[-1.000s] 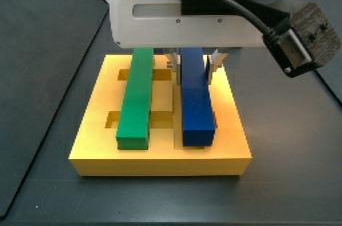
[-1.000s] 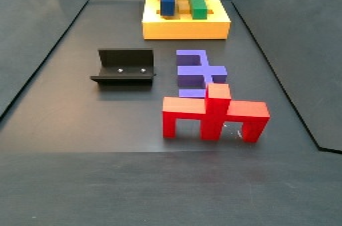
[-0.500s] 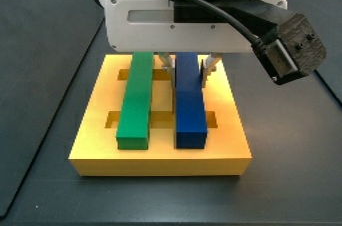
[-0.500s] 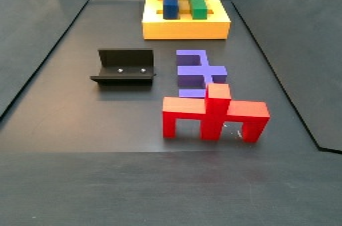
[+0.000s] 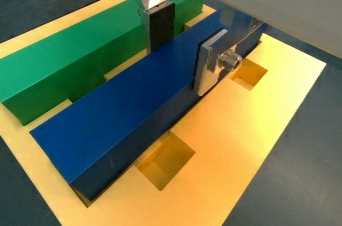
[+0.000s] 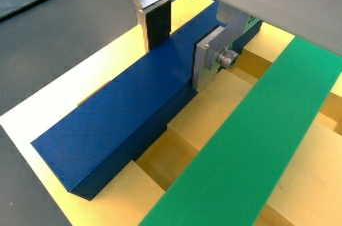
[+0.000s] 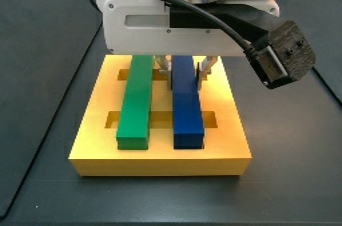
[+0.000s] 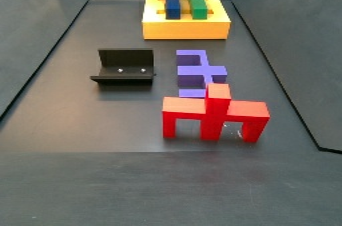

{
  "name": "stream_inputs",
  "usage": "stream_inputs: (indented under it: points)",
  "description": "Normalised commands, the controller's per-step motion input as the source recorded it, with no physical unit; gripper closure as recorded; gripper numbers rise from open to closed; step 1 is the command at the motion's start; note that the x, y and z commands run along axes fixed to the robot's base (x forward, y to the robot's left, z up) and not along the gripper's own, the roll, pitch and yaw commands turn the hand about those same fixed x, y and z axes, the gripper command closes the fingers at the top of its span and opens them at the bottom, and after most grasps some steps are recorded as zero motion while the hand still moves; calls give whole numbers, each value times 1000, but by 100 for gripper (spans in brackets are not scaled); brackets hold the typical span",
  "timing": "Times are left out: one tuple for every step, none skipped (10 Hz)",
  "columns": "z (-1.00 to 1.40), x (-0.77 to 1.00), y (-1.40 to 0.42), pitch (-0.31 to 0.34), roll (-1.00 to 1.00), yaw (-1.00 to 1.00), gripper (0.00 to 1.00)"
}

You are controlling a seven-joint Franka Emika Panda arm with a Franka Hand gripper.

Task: Pick up the blue object. Move up. Move to above the board. Insert the blue object.
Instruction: Insert the blue object.

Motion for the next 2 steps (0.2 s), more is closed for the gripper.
stream_inputs:
  points:
    - [-243, 0, 0, 0, 0, 46, 100]
    - [0, 0, 0, 0, 0, 0, 100]
